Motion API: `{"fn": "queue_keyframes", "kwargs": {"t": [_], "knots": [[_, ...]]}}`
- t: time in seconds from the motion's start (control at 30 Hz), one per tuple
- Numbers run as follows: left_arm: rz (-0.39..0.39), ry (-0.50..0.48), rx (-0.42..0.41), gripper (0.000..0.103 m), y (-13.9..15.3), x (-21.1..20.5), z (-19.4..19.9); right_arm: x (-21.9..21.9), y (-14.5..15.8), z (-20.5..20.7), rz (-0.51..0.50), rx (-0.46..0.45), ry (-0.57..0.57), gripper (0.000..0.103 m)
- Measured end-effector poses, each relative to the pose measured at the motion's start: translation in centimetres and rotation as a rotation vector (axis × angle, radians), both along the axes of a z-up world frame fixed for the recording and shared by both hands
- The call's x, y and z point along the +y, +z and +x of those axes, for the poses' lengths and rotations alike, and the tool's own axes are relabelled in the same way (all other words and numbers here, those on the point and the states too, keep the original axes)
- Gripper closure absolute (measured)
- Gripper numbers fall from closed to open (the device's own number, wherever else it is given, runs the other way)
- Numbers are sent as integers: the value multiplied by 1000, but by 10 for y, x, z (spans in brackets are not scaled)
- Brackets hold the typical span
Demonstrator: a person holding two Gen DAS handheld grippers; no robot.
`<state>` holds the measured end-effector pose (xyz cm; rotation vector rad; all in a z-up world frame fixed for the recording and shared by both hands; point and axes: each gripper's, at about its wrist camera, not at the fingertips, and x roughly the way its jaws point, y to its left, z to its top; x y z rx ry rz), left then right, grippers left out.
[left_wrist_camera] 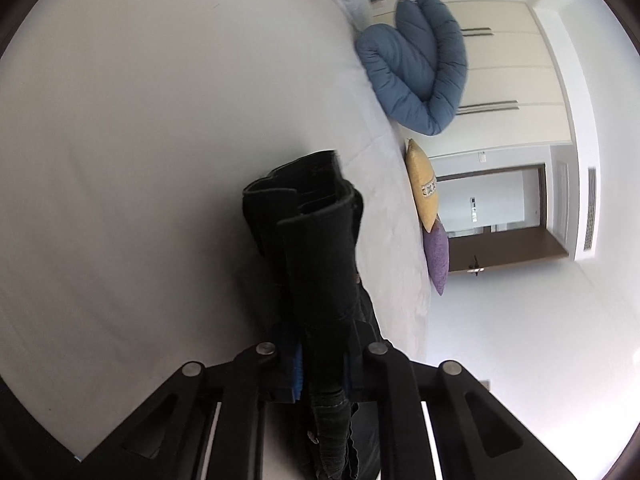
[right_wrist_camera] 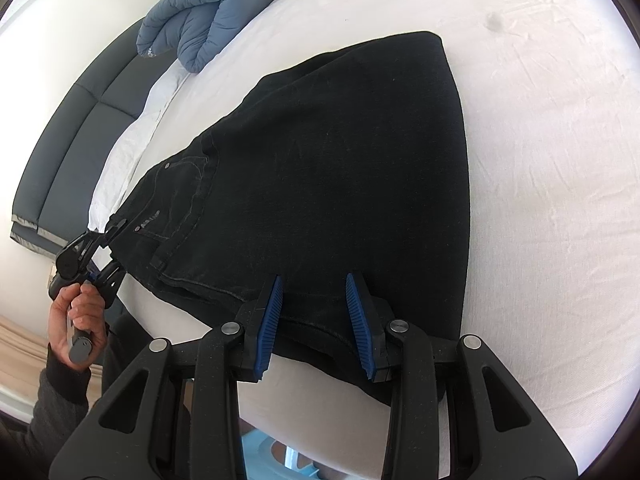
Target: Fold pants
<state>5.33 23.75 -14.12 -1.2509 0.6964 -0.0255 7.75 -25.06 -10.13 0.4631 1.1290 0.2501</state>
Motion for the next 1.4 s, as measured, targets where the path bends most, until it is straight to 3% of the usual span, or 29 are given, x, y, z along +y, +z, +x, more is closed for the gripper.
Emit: {"fn": "queue_keyframes", "kwargs": {"t": [0.13,0.23,0.37,0.47,0.6,0.67,0.83,1.03,1.13,1.23,1.33,1.4], "knots": [[87,-20,-17,91,19,-10,3,8,22,7,28,-12,0,69],[108,-17,-9,92,20,-11,-1,27,45,23,79,-63,63,69],[135,-14,1,92,23,-12,-6,55,54,63,169,-75,147,69],[175,-27,-1,92,31,-16,-5,77,37,99,227,-12,184,69],[267,-69,-18,92,49,-27,2,89,-14,134,318,129,133,69],[319,-96,-29,92,59,-36,6,92,-45,139,271,212,97,74],[459,-166,-69,92,87,-66,18,96,-48,134,258,149,102,74],[641,-302,-141,92,123,-124,29,91,-49,134,286,134,107,74],[752,-401,-154,92,132,-161,35,68,-40,128,369,130,24,71],[858,-521,-167,92,130,-208,37,26,-18,112,481,43,-50,70],[976,-654,-184,92,117,-264,30,-19,-3,97,512,17,-112,46],[1064,-763,-193,92,100,-305,21,-46,5,87,514,1,-142,45]]}}
